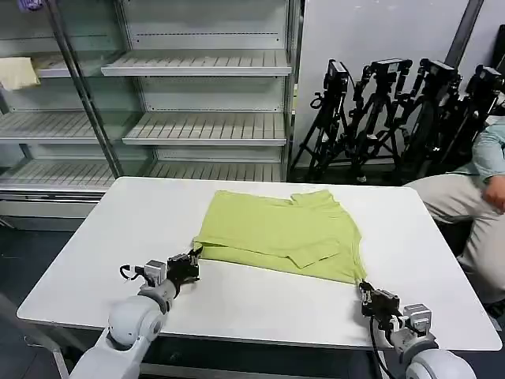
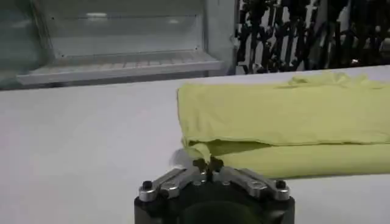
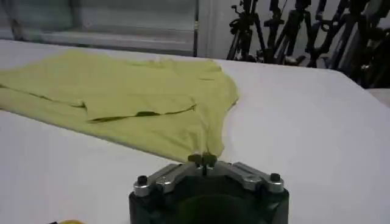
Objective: Fold and organize the clothes.
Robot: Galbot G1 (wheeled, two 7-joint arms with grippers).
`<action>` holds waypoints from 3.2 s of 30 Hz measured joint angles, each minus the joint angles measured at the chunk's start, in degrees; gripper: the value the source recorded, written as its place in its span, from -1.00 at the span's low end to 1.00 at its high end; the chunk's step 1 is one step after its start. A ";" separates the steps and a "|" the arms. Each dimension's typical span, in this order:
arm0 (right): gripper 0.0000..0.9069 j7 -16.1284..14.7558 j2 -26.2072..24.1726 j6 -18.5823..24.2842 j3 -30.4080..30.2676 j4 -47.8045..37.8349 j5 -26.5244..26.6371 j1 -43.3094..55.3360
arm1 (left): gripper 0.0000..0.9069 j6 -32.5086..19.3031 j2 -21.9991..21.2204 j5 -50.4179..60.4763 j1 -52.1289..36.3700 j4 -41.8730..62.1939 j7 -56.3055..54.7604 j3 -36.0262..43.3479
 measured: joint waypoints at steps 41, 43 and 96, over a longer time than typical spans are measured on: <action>1.00 2.04 4.54 0.76 -5.58 -4.74 -6.77 16.83 | 1.00 0.14 6.39 -3.22 0.59 -7.37 1.02 -3.07; 1.00 2.51 5.23 0.55 -7.40 -8.66 -6.78 21.32 | 1.00 0.14 6.13 -3.53 -3.16 -3.66 1.20 -1.17; -1.00 3.47 12.42 0.00 -19.43 -43.82 -4.25 50.07 | -0.98 0.08 3.02 -10.80 -22.98 22.07 3.20 7.34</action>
